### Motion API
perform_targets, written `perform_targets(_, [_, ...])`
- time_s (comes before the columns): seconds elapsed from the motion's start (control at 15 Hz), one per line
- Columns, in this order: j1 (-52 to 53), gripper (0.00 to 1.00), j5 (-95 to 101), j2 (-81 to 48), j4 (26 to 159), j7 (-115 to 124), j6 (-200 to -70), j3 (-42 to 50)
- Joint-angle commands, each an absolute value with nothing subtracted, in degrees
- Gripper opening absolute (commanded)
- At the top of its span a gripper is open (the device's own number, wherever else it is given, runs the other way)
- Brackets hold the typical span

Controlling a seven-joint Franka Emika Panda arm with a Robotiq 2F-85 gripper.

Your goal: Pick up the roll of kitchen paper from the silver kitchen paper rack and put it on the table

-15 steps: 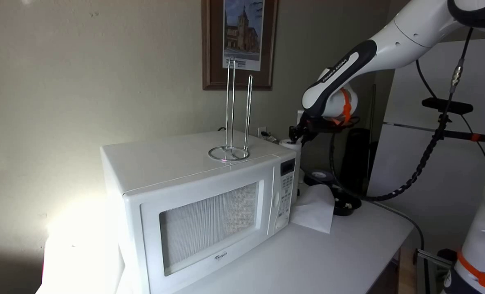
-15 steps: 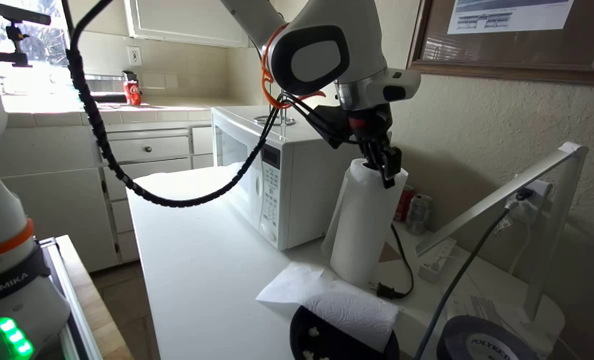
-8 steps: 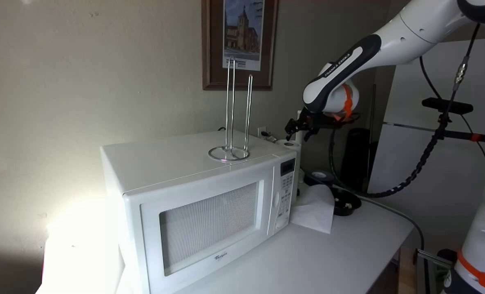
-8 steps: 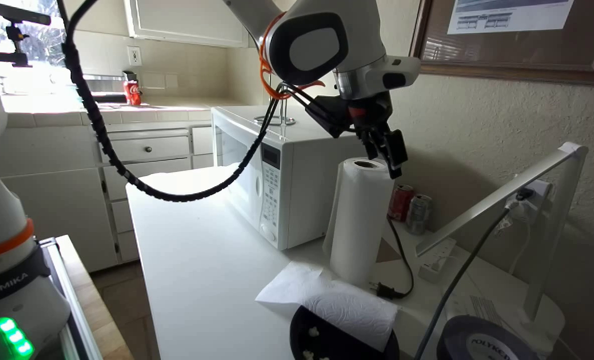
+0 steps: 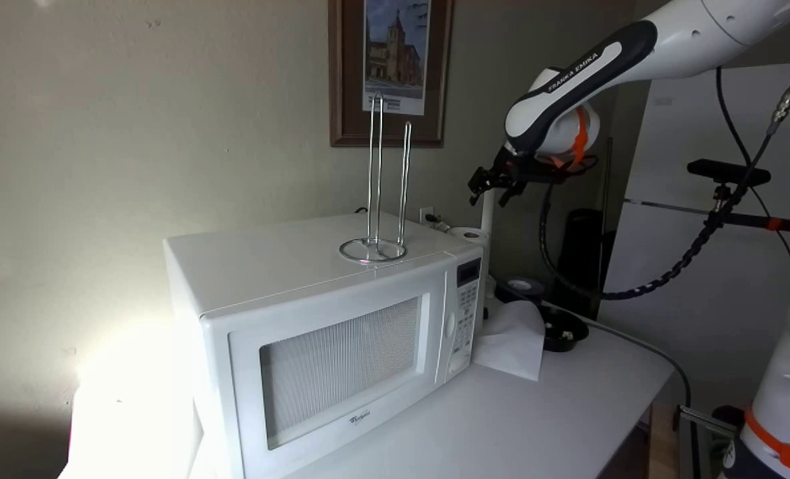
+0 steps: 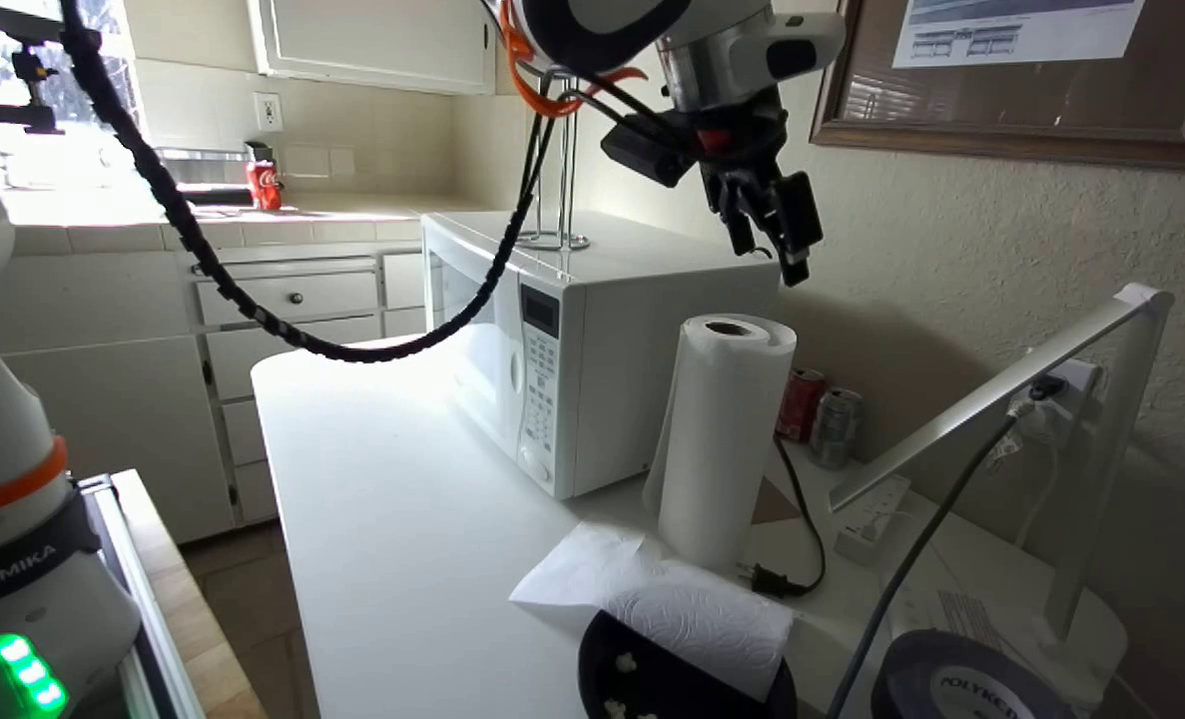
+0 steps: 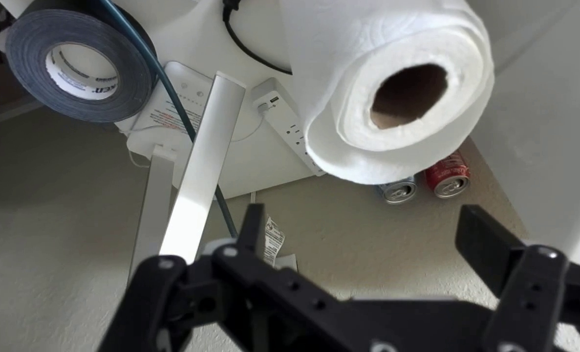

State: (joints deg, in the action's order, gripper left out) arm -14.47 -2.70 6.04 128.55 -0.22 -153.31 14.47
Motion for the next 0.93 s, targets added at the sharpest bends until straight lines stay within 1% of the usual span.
perform_targets(0.0, [-14.95,1.00,-0.04,10.65,127.53,2.04,-146.77,14.07])
perform_targets(0.6, [-15.79,1.00,3.69,15.84,123.79,4.69,-135.98,13.44])
perform_targets(0.67, [-15.03,1.00,1.83,14.93,123.75,2.68,-138.64,14.27])
perform_targets(0.87, [-15.09,1.00,2.25,15.35,123.48,3.04,-137.29,14.23])
